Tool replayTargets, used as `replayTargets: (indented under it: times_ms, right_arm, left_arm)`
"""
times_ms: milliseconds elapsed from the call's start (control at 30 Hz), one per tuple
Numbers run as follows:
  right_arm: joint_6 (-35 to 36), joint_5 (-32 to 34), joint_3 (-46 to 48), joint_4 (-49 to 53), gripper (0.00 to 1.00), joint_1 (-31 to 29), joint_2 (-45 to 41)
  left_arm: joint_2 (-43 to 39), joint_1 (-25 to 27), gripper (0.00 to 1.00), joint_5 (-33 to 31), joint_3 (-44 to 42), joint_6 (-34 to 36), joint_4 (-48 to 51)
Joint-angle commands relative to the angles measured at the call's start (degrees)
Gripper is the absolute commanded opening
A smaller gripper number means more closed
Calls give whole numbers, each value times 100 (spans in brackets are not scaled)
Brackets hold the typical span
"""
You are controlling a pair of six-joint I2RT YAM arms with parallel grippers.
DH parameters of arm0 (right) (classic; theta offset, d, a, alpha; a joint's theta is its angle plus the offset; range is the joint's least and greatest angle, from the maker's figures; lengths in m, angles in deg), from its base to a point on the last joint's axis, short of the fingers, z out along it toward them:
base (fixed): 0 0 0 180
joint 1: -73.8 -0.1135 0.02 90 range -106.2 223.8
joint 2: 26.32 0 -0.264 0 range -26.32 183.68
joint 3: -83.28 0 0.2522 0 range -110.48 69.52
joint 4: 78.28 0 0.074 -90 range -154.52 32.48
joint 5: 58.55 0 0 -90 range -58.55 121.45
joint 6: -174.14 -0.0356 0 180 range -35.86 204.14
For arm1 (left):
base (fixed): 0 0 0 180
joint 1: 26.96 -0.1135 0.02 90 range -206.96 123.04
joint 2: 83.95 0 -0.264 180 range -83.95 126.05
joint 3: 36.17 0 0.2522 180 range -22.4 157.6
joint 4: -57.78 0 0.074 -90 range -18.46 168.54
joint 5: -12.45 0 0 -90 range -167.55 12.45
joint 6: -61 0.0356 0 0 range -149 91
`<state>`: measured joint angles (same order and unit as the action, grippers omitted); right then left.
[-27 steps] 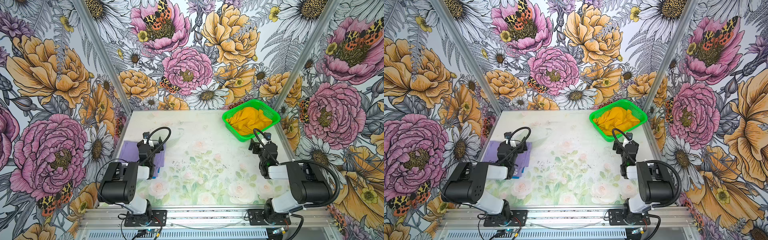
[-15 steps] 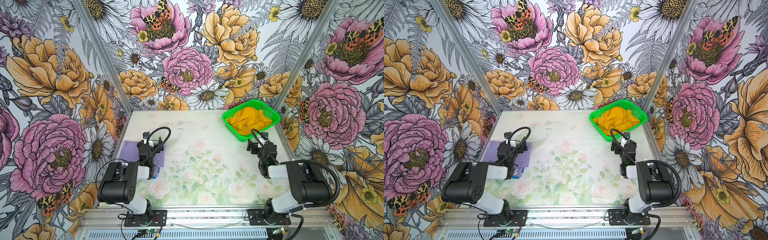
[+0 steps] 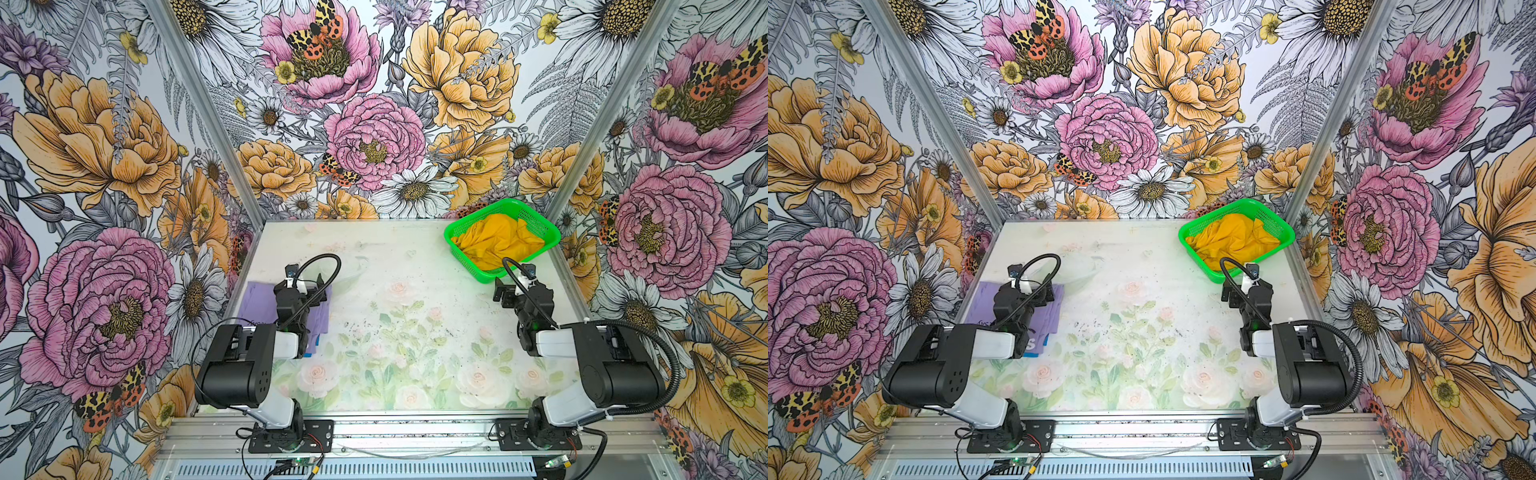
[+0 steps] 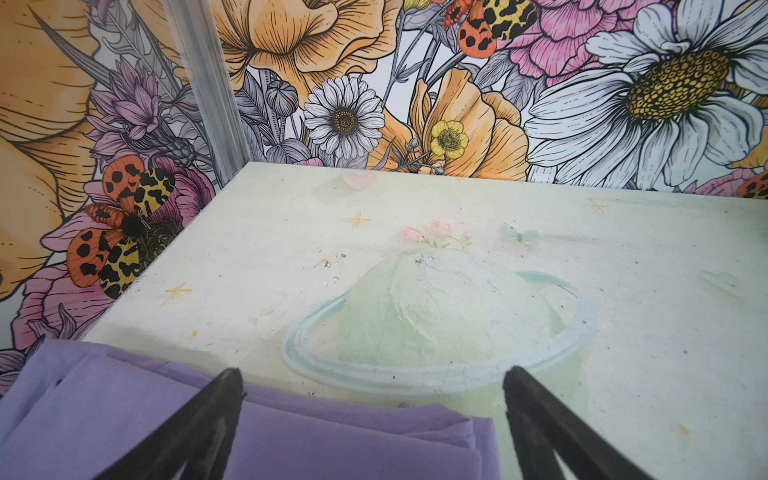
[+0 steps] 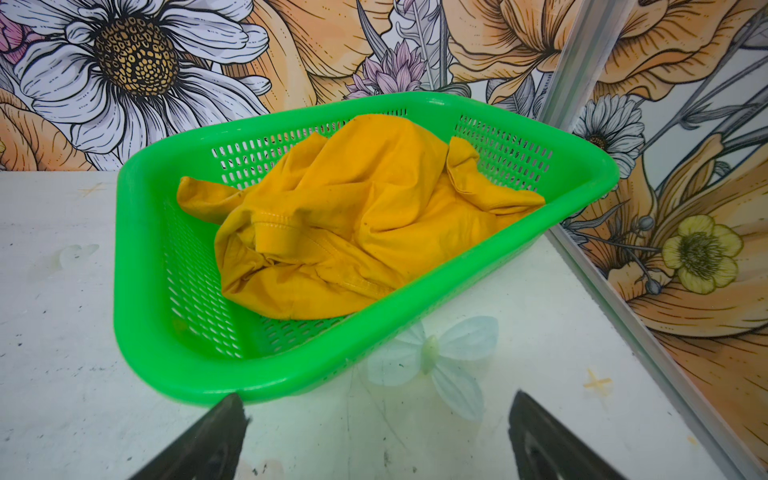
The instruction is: Fold and stack the t-shirts
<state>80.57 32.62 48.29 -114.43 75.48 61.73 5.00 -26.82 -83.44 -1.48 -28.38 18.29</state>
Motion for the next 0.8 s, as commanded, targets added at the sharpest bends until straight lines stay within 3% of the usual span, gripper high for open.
replayTargets:
  times_ms: [0,67,200,333,433,633,767]
  right_arm:
    - [35,-82,-118,-16,99,-28,9]
    - [38,-82,-118,-16,99,-27,10]
    - [35,-82,-122,-19,100,-28,10]
    - [23,-97,-110,-26,99,-25,2]
    - [-11,-66,-112,-24,99,-6,4]
    - [-2,-179,-83,13,99,20,-164]
    - [-107,63,-290,1247,99,26,-1202]
  left_arm:
    - [-103,71,99,-49,168,111,224]
    - [-254,155,99,-369,197,137,361]
    - [-659,903,98,-1959,667,550,1345]
    - [-637,2106,99,-4423,1502,859,2487]
    - [-591,2740,99,-5545,2323,464,3992]
    - [-571,3593,99,-5294,3747,-1041,7200]
    - [-719,4111,99,-4676,3961,-1201,7739]
